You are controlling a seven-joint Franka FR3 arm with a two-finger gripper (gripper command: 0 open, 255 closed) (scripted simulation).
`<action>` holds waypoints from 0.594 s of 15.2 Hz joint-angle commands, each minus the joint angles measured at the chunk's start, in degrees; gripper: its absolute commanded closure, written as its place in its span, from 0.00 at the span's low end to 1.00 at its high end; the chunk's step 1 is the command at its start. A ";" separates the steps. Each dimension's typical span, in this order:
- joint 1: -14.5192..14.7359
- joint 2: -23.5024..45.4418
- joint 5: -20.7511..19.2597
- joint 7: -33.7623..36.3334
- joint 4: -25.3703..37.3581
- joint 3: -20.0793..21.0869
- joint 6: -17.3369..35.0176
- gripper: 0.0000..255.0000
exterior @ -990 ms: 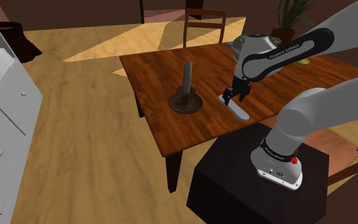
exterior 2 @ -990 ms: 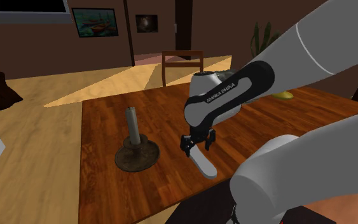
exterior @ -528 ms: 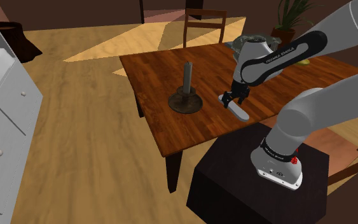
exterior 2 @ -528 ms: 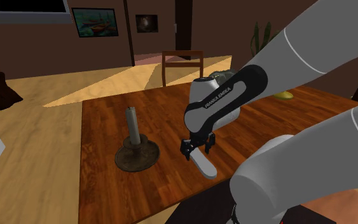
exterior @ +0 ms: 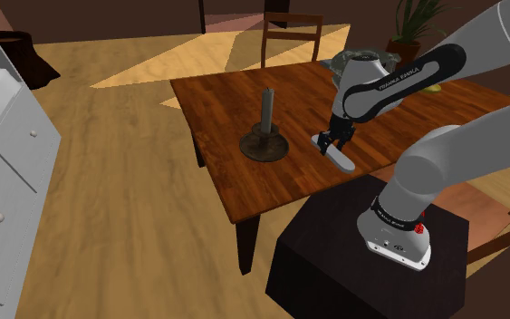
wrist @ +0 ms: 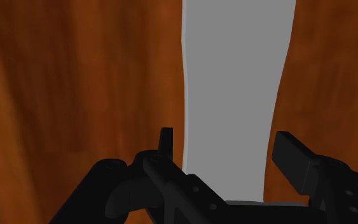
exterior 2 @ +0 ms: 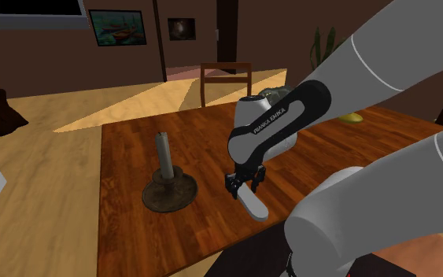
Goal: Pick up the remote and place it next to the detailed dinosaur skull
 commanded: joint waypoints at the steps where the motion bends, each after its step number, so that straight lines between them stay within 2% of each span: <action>1: 0.00 -0.01 0.00 0.00 0.01 0.00 0.00 1.00; 5: 0.00 0.02 0.00 0.00 0.01 0.00 0.03 1.00; 9: 0.03 -3.99 0.41 -0.04 1.29 0.45 -5.25 1.00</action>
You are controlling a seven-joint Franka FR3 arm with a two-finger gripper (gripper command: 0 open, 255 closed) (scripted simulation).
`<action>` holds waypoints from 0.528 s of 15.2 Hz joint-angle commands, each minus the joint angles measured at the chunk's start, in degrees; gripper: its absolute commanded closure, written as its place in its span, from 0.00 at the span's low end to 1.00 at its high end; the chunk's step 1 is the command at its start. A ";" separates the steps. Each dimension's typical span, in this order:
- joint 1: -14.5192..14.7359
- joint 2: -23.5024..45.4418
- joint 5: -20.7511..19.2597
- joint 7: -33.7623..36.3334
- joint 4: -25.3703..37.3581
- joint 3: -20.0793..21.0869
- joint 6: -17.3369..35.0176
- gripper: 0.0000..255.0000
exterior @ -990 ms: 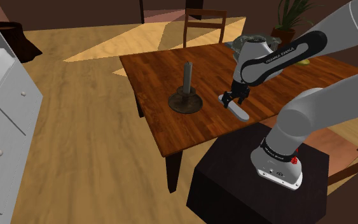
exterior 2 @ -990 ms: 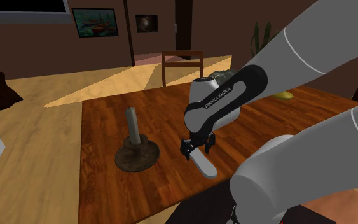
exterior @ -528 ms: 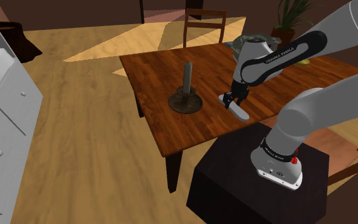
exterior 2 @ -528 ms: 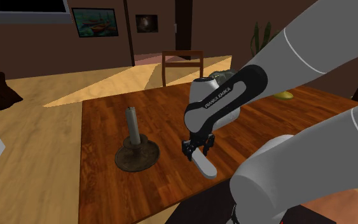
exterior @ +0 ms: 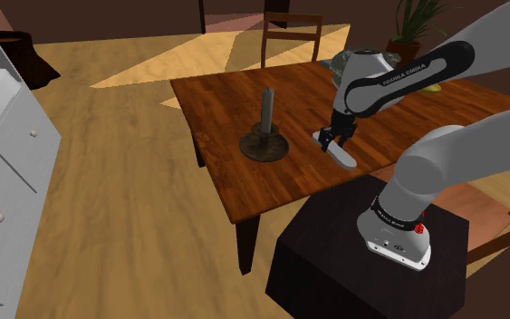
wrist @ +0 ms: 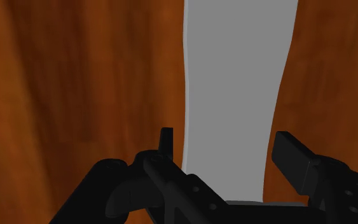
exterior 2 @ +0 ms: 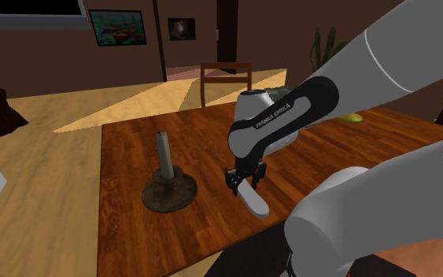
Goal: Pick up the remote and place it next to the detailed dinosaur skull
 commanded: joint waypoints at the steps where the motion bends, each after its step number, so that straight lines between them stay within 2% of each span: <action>1: 0.13 -1.83 0.28 0.09 0.71 0.30 -2.56 1.00; 8: 0.34 -7.05 1.08 0.02 3.79 1.09 -10.83 1.00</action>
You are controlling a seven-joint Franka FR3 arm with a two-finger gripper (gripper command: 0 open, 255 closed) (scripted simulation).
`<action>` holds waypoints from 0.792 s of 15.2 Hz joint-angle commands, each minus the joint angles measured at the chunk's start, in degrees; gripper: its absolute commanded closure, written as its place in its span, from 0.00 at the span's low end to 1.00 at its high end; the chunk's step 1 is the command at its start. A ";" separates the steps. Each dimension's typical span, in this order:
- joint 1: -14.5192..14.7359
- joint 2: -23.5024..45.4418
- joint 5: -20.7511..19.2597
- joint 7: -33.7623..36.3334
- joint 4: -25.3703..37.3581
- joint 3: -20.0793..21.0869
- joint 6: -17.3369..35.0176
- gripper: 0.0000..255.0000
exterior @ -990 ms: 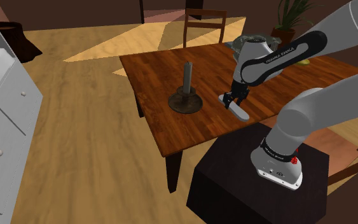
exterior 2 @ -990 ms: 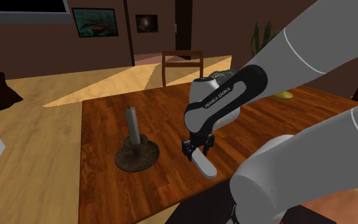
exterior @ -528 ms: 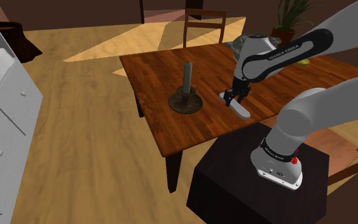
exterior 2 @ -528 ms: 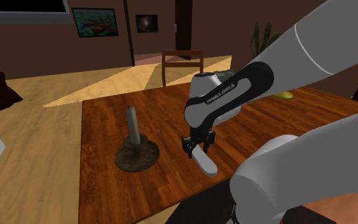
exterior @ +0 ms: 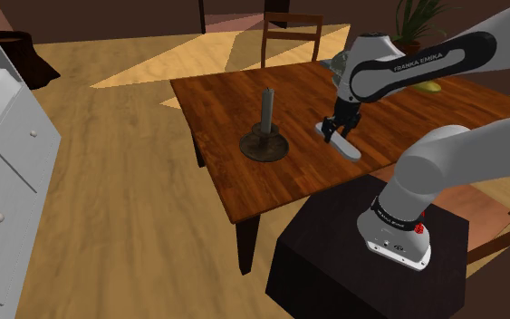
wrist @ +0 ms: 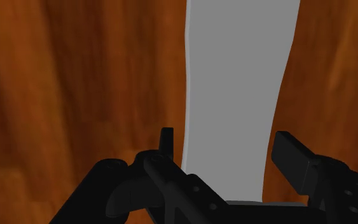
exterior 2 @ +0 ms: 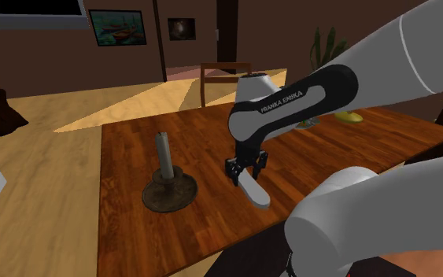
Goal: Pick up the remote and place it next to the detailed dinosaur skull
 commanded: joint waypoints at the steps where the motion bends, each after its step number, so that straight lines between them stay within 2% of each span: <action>1: 0.13 -1.25 0.27 0.06 0.90 0.28 -2.20 1.00; 12: 0.60 -5.83 1.46 -0.01 7.30 1.43 -13.15 1.00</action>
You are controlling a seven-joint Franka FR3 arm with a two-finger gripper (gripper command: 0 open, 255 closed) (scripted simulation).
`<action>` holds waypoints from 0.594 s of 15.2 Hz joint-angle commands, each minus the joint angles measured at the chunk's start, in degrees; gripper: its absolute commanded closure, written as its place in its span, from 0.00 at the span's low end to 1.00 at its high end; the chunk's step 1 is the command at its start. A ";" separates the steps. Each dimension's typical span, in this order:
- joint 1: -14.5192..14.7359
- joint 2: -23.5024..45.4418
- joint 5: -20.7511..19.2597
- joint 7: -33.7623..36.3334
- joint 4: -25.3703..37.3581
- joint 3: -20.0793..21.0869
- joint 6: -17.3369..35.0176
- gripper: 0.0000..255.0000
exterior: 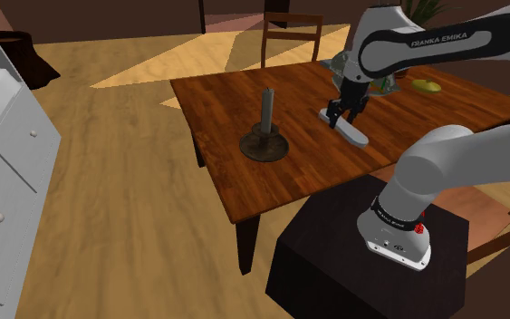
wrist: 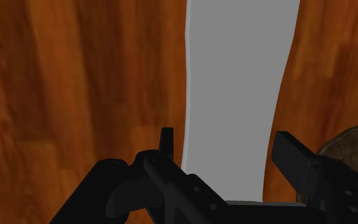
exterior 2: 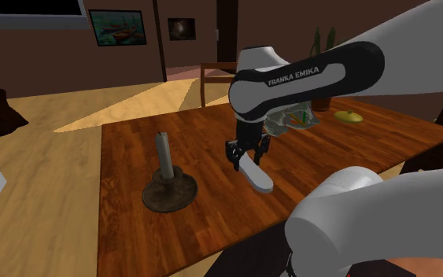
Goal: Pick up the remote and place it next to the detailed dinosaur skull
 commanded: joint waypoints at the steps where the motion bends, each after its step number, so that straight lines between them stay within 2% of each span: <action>1: 0.15 -0.43 0.26 0.06 1.31 0.25 -1.76 1.00; 9: 0.49 -1.69 1.00 0.00 6.86 0.98 -8.56 1.00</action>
